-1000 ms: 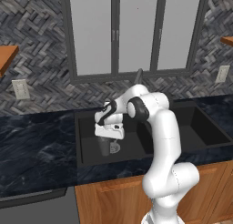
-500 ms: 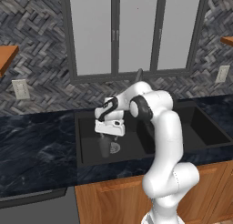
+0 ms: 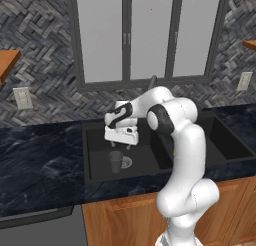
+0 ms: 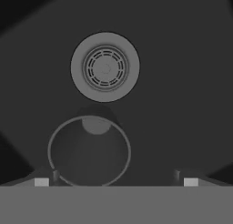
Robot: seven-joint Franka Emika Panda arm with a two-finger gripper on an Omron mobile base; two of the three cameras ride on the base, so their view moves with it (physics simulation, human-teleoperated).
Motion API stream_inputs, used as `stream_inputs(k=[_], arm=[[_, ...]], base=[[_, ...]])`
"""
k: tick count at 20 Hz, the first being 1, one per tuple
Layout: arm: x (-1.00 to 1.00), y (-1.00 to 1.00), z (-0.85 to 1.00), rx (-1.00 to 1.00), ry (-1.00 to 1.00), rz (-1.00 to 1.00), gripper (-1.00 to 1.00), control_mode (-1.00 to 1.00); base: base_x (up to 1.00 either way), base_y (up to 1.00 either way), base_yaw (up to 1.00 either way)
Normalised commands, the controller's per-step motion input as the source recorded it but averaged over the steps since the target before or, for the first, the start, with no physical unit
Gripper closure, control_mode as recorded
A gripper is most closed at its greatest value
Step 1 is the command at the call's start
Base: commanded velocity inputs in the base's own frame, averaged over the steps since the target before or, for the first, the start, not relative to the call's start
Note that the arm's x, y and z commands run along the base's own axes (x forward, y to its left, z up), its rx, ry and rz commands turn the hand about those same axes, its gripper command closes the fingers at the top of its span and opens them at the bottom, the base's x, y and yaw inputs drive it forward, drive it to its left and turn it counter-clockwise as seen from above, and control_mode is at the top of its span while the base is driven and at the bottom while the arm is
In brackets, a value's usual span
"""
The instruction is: Move any existing items from the left basin to the right basin for drying. Then move the glass cup from the counter to the left basin of the sink for washing.
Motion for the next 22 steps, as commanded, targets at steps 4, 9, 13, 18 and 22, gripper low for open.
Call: stream_inputs(k=[4,9,13,18,22], arm=[[-0.15,0.00,0.40,-0.02,-0.02,-0.02,-1.00,-1.00],[-0.18,0.00,0.44,-0.03,-0.04,-0.01,-1.00,-1.00],[-0.20,0.00,0.46,-0.05,-0.04,0.00,-1.00,-1.00],[-0.27,0.00,0.42,-0.04,-0.04,0.00,-1.00,-1.00],[-0.30,0.00,0.43,-0.04,-0.03,0.00,-1.00,-1.00]], base=[[0.00,0.00,0.00],[0.00,0.00,0.00],[0.00,0.00,0.00],[0.00,0.00,0.00],[0.00,0.00,0.00]])
